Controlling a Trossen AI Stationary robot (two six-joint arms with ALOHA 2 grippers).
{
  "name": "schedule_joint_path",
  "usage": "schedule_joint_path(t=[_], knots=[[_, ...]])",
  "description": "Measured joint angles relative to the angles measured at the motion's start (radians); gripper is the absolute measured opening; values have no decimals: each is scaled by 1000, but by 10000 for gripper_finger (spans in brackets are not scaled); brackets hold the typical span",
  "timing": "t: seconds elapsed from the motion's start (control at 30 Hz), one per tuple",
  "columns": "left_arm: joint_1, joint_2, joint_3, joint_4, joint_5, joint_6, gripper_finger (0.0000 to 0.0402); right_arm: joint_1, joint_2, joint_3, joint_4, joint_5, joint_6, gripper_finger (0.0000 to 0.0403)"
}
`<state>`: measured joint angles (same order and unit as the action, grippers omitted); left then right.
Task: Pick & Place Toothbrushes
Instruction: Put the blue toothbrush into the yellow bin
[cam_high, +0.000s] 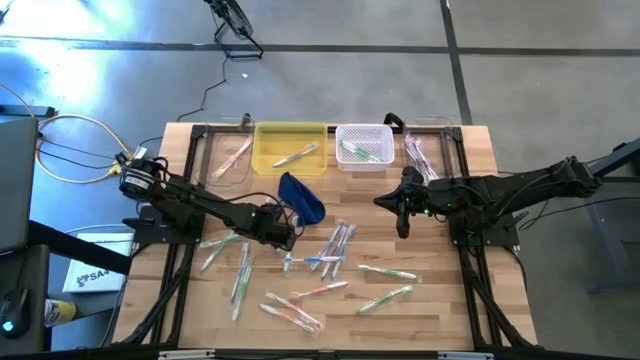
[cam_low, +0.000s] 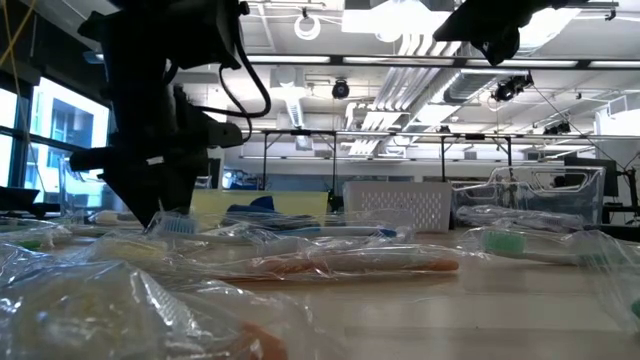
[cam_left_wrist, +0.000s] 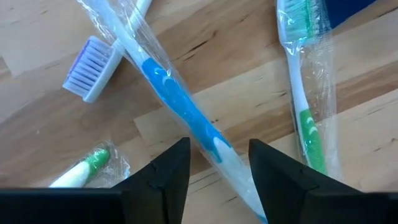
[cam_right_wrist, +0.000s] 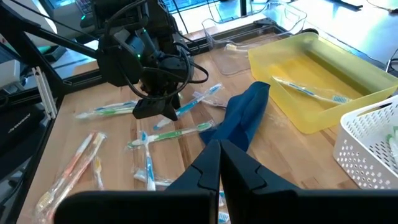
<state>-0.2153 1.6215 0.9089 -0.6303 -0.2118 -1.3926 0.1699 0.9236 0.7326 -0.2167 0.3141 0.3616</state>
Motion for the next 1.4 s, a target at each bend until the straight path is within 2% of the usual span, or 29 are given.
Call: schedule_joint_path(t=[0.5, 0.7, 0.83, 0.93, 1.03, 1.2, 1.4], knots=[[-1, 0, 0, 1, 1, 0, 14, 0, 0, 0, -16, -3, 0, 3], [-1, -13, 11, -2, -9, 6, 9, 0, 0, 0, -60, -4, 0, 3], [-1, -33, 58, -15, -82, 56, 9, 0, 0, 0, -102, -4, 0, 4], [-1, -45, 112, -34, -139, 121, 9, 0, 0, 0, -107, -14, 1, 3], [0, -50, 185, -56, -199, 212, 9, 0, 0, 0, -95, -76, 5, 4], [18, -50, 373, -183, -290, 415, 8, 0, 0, 0, -70, -170, 6, 3], [154, -50, 610, -438, -296, 721, 8, 0, 0, 0, -35, -182, 1, 3]])
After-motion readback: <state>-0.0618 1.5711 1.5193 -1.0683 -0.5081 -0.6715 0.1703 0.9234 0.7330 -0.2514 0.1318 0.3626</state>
